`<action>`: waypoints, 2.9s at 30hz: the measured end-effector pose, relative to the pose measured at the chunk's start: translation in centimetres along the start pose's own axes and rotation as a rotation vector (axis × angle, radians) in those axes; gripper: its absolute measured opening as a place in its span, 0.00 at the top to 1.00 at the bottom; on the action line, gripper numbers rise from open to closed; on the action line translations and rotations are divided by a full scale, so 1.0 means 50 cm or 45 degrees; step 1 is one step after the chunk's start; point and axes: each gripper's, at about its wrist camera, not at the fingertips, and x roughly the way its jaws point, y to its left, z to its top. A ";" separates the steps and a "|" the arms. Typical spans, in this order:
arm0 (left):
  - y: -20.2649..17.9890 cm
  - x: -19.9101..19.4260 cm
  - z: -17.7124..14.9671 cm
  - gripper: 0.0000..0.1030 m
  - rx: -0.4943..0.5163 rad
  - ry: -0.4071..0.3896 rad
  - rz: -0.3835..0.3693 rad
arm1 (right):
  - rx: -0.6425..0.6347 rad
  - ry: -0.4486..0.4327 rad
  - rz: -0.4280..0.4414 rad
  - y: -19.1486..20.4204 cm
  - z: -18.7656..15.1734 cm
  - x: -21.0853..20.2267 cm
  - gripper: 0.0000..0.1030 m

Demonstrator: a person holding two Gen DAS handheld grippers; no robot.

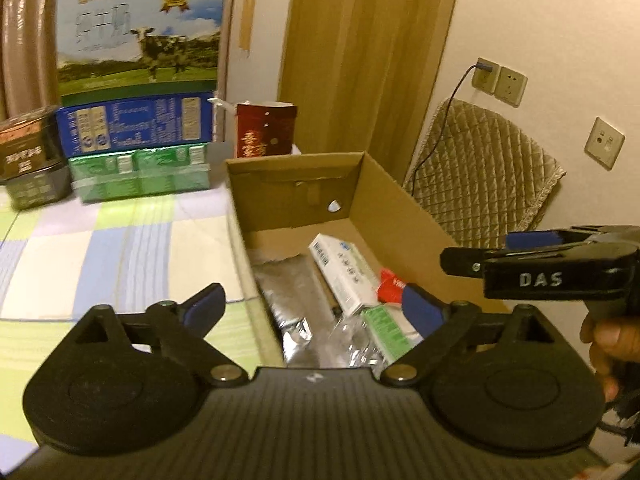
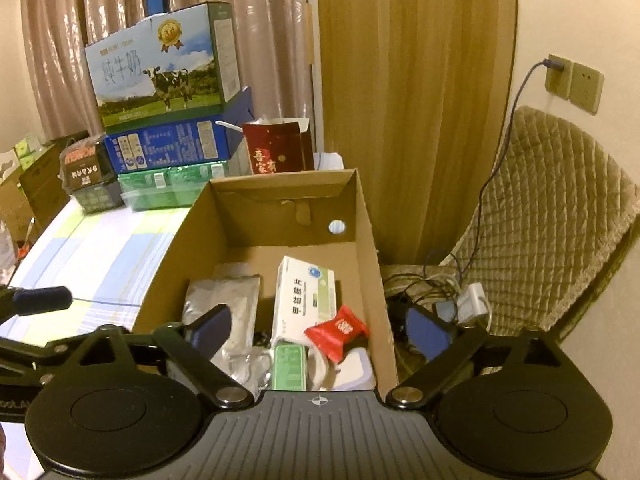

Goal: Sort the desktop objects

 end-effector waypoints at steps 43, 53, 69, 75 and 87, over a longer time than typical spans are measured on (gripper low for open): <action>-0.061 -0.248 -0.153 0.01 -0.075 0.043 0.115 | 0.068 0.108 -0.046 0.069 -0.200 -0.304 0.02; -0.069 -0.254 -0.154 0.01 -0.085 0.051 0.090 | 0.075 0.106 -0.046 0.072 -0.202 -0.317 0.02; -0.076 -0.255 -0.157 0.01 -0.084 0.049 0.094 | 0.066 0.096 -0.054 0.077 -0.208 -0.329 0.02; -0.075 -0.257 -0.158 0.01 -0.088 0.046 0.096 | 0.061 0.088 -0.058 0.080 -0.209 -0.333 0.02; -0.075 -0.260 -0.160 0.01 -0.092 0.028 0.079 | 0.055 0.088 -0.061 0.087 -0.211 -0.331 0.02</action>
